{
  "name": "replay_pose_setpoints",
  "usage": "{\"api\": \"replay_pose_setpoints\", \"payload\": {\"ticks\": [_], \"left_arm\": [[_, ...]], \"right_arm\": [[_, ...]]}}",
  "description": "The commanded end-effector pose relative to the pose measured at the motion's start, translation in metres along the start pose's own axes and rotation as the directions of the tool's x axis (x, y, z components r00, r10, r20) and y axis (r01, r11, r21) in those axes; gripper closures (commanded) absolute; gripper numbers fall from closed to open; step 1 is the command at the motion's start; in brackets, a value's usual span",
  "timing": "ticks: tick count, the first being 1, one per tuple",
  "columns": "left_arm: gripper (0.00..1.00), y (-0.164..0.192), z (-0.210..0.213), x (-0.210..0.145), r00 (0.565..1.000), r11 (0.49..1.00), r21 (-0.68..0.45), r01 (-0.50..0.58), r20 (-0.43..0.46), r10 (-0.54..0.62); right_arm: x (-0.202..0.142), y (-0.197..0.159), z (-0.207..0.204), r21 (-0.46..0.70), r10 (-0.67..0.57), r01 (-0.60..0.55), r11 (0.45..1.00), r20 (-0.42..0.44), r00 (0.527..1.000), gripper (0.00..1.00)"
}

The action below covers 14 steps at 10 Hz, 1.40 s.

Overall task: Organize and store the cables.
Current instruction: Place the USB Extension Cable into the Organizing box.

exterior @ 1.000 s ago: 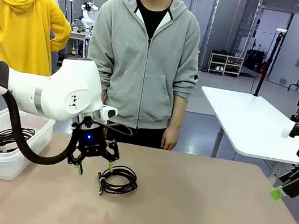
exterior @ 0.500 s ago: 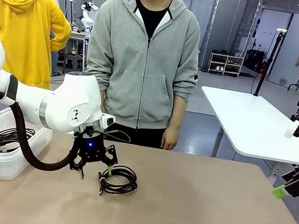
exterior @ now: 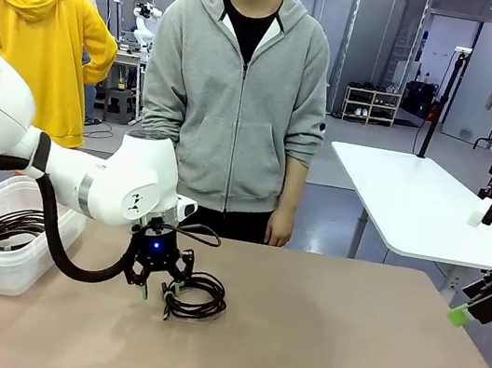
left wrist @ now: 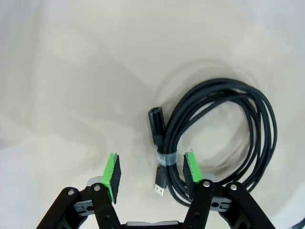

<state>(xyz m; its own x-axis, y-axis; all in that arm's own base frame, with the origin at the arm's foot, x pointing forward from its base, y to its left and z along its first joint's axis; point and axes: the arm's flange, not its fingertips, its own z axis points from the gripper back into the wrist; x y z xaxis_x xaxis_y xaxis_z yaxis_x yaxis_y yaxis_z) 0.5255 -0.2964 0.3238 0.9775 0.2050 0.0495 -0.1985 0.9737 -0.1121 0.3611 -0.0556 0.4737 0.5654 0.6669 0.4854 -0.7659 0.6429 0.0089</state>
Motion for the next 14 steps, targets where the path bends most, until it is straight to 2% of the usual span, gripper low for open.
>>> {"api": "replay_pose_setpoints", "payload": {"ticks": [1,3,4,5,8,10,11,12,13,14], "left_arm": [[0.45,-0.016,-0.003,0.009,0.999,0.999,0.045,-0.021,0.042,0.019],[0.55,-0.022,-0.009,0.013,0.999,0.999,0.040,-0.029,0.031,0.028],[0.82,-0.022,-0.010,0.011,1.000,0.999,0.041,-0.011,0.025,0.010],[0.99,-0.020,-0.008,0.008,1.000,0.998,0.063,-0.028,0.006,0.027],[1.00,-0.016,-0.011,0.005,0.999,0.996,0.080,-0.039,-0.022,0.041],[1.00,-0.015,-0.002,0.006,0.999,0.997,0.066,-0.046,-0.003,0.046],[1.00,-0.016,0.020,0.008,1.000,0.999,0.049,-0.018,0.020,0.017],[1.00,-0.019,0.072,0.015,0.995,0.996,0.050,0.072,0.065,-0.075],[1.00,-0.017,0.134,0.022,0.973,0.983,0.066,0.169,0.150,-0.178],[1.00,-0.009,0.179,0.026,0.952,0.963,0.062,0.263,0.148,-0.270]], "right_arm": [[-0.001,0.001,0.000,-0.002,-0.007,0.007,1.000,-0.010,1.000,0.00],[-0.001,0.001,0.000,-0.002,-0.007,0.007,1.000,-0.010,1.000,0.00],[-0.001,0.001,0.000,-0.002,-0.007,0.007,1.000,-0.010,1.000,0.00],[-0.001,0.001,0.000,-0.002,-0.007,0.007,1.000,-0.010,1.000,0.00],[-0.001,0.001,0.000,-0.002,-0.007,0.007,1.000,-0.010,1.000,0.00],[-0.001,0.001,0.000,-0.002,-0.007,0.007,1.000,-0.010,1.000,0.00],[-0.001,0.001,0.000,-0.002,-0.007,0.007,1.000,-0.010,1.000,0.00],[-0.001,0.001,0.000,-0.002,-0.007,0.007,1.000,-0.010,1.000,0.00],[-0.001,0.001,0.000,-0.002,-0.007,0.007,1.000,-0.010,1.000,0.00],[-0.001,0.001,0.000,-0.002,-0.007,0.007,1.000,-0.010,1.000,0.00]]}}
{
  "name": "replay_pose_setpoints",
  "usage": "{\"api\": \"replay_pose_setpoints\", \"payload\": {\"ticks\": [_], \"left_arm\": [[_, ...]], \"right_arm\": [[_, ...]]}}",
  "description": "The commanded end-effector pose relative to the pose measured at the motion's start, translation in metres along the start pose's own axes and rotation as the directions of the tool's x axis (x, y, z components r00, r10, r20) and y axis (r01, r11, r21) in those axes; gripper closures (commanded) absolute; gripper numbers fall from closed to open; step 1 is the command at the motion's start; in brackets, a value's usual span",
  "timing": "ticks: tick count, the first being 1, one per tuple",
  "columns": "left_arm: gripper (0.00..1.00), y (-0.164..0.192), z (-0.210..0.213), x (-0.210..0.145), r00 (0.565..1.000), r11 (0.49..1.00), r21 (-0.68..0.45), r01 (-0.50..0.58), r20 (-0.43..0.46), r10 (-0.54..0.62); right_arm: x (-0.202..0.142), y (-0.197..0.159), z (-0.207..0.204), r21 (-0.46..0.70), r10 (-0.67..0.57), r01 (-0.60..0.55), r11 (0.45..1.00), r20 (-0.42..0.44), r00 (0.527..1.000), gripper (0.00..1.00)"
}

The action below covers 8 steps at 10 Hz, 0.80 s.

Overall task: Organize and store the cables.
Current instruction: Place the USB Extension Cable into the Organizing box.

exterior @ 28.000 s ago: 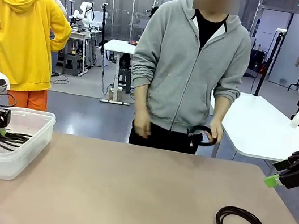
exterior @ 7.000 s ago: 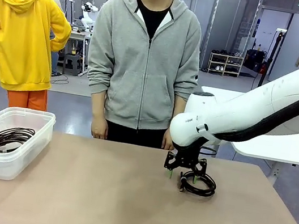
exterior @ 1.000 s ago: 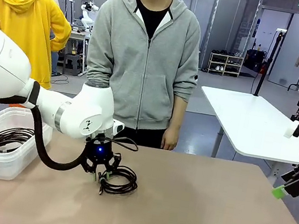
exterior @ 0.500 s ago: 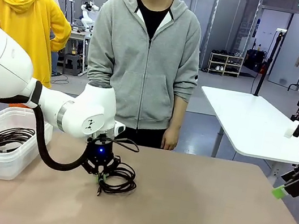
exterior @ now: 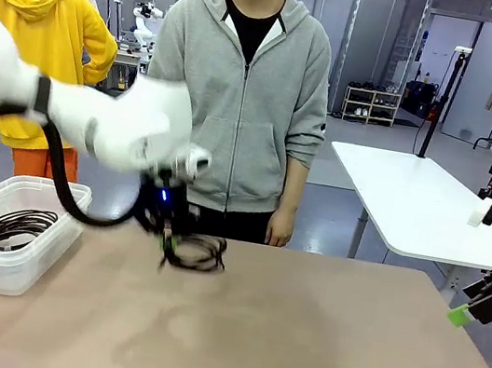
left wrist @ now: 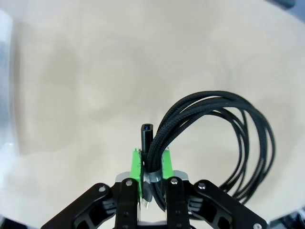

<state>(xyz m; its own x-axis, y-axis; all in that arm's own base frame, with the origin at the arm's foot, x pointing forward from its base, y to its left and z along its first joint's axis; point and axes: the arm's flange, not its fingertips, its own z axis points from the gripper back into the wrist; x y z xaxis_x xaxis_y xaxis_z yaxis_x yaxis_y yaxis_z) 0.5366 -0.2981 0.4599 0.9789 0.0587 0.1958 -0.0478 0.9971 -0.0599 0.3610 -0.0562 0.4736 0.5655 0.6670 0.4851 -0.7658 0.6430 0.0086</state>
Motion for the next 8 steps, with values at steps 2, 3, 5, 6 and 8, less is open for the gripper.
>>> {"api": "replay_pose_setpoints", "payload": {"ticks": [2,3,5,6,8], "left_arm": [[1.00,0.038,0.083,0.023,0.986,0.987,0.041,0.155,0.061,-0.158],[1.00,0.045,0.088,0.025,0.984,0.986,0.032,0.164,0.062,-0.166],[1.00,0.076,0.106,0.030,0.957,0.958,0.014,0.286,0.056,-0.286],[1.00,0.114,0.117,0.037,0.946,0.950,0.021,0.313,0.077,-0.314],[1.00,0.224,0.130,0.038,0.858,0.859,0.003,0.513,0.043,-0.512]], "right_arm": [[-0.001,0.001,0.000,-0.002,-0.007,0.007,1.000,-0.010,1.000,0.00],[-0.001,0.001,0.000,-0.002,-0.007,0.007,1.000,-0.010,1.000,0.00],[-0.001,0.001,0.000,-0.002,-0.007,0.007,1.000,-0.010,1.000,0.00],[-0.001,0.001,0.000,-0.002,-0.007,0.007,1.000,-0.010,1.000,0.00],[-0.001,0.001,0.000,-0.002,-0.007,0.007,1.000,-0.010,1.000,0.00]]}}
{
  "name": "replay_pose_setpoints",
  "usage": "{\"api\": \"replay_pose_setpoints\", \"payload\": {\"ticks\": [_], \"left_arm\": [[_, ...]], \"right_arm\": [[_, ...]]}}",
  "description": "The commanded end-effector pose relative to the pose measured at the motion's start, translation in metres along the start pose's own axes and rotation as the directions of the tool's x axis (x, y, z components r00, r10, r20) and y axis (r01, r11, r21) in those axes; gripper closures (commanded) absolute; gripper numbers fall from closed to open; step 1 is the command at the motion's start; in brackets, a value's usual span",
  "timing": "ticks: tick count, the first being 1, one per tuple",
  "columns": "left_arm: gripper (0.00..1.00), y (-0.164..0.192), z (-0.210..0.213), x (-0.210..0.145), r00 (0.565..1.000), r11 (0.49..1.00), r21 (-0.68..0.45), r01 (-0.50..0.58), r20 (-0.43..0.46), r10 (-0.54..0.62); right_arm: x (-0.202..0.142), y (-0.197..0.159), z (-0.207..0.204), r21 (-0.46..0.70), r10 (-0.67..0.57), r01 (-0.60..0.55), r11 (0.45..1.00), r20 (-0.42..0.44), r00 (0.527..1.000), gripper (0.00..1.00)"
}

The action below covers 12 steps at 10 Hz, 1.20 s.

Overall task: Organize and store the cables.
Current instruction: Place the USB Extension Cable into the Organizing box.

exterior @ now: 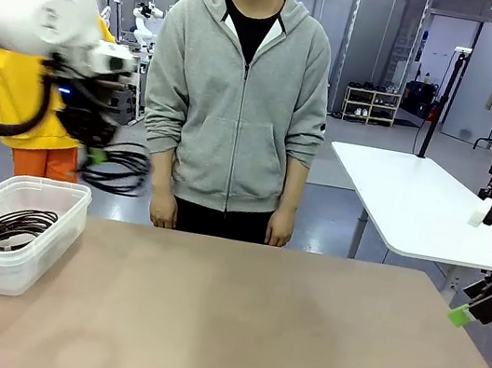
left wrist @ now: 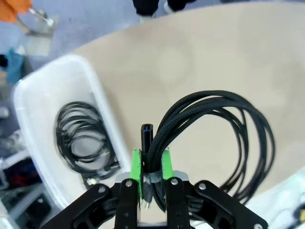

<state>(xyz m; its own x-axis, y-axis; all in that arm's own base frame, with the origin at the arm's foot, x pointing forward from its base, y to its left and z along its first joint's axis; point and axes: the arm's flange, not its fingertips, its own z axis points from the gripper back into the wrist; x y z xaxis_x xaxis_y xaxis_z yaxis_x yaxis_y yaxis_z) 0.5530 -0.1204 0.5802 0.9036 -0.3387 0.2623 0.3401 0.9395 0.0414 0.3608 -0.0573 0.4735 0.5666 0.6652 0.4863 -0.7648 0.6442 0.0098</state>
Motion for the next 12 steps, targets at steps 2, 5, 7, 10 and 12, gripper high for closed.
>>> {"api": "replay_pose_setpoints", "payload": {"ticks": [2,5,7,10,12], "left_arm": [[1.00,0.125,0.001,-0.072,0.995,0.997,0.010,0.077,0.063,-0.078],[1.00,0.161,-0.046,-0.091,0.998,0.996,0.069,0.047,0.035,-0.050],[1.00,0.171,-0.082,-0.091,0.998,0.997,0.078,-0.007,0.063,0.002],[0.45,0.171,-0.112,-0.090,1.000,0.997,0.073,0.011,-0.003,-0.011],[0.12,0.172,-0.110,-0.090,1.000,0.997,0.073,0.008,-0.002,-0.008]], "right_arm": [[0.000,0.002,0.000,-0.002,-0.005,0.005,1.000,-0.011,1.000,0.00],[0.000,0.002,0.000,-0.002,-0.005,0.005,1.000,-0.011,1.000,0.00],[0.000,0.002,0.000,-0.002,-0.005,0.005,1.000,-0.011,1.000,0.00],[0.000,0.002,0.000,-0.002,-0.005,0.005,1.000,-0.011,1.000,0.00],[0.000,0.002,0.000,-0.002,-0.005,0.005,1.000,-0.011,1.000,0.00]]}}
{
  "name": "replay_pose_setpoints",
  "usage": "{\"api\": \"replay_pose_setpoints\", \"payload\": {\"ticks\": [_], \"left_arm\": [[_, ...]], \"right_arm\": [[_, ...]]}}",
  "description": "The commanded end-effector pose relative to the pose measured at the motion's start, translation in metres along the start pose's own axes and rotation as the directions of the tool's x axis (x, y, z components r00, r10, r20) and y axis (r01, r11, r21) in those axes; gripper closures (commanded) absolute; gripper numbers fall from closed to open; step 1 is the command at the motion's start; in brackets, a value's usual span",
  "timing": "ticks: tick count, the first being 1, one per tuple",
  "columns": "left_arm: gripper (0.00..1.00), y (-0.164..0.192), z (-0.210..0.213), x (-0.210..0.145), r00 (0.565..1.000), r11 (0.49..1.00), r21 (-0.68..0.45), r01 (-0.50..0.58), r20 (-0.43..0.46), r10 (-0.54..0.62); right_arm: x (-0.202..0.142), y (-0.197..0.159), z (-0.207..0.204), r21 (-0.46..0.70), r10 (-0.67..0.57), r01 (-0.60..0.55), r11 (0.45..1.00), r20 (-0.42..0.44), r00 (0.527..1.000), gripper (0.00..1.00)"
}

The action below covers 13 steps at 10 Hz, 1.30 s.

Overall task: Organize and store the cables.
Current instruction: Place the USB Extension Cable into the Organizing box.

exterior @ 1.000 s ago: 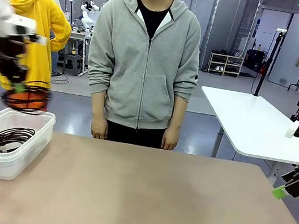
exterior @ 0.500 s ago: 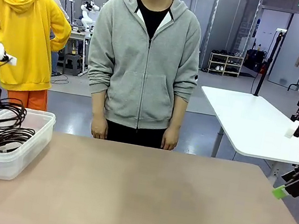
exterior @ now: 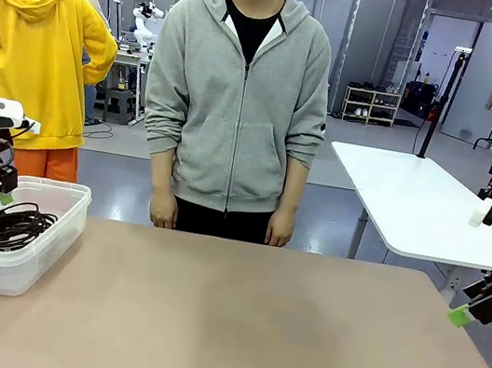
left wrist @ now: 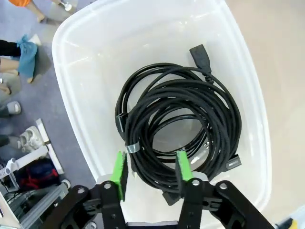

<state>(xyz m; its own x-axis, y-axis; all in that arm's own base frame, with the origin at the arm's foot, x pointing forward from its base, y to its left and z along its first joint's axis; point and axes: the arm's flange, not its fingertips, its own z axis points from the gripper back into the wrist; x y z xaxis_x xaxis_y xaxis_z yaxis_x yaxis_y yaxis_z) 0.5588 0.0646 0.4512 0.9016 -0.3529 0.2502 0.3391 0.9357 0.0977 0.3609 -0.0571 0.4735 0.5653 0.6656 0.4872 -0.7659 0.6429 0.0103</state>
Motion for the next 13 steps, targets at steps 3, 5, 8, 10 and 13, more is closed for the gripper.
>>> {"api": "replay_pose_setpoints", "payload": {"ticks": [3,5,8,10,13], "left_arm": [[0.00,-0.002,0.009,0.001,1.000,1.000,0.007,-0.010,0.022,0.010],[0.00,-0.012,0.007,-0.007,0.998,0.999,-0.009,-0.042,0.039,0.042],[0.00,-0.001,0.008,0.002,1.000,1.000,0.005,-0.004,0.013,0.004],[0.00,-0.001,0.008,0.002,1.000,1.000,0.005,-0.004,0.013,0.004],[0.00,-0.001,0.008,0.002,1.000,1.000,0.005,-0.004,0.013,0.004]], "right_arm": [[0.000,0.002,0.000,-0.004,-0.007,0.006,1.000,-0.012,1.000,0.00],[0.000,0.002,0.000,-0.004,-0.007,0.006,1.000,-0.012,1.000,0.00],[0.000,0.002,0.000,-0.004,-0.007,0.006,1.000,-0.012,1.000,0.00],[0.000,0.002,0.000,-0.004,-0.007,0.006,1.000,-0.012,1.000,0.00],[0.000,0.002,0.000,-0.004,-0.007,0.006,1.000,-0.012,1.000,0.00]]}}
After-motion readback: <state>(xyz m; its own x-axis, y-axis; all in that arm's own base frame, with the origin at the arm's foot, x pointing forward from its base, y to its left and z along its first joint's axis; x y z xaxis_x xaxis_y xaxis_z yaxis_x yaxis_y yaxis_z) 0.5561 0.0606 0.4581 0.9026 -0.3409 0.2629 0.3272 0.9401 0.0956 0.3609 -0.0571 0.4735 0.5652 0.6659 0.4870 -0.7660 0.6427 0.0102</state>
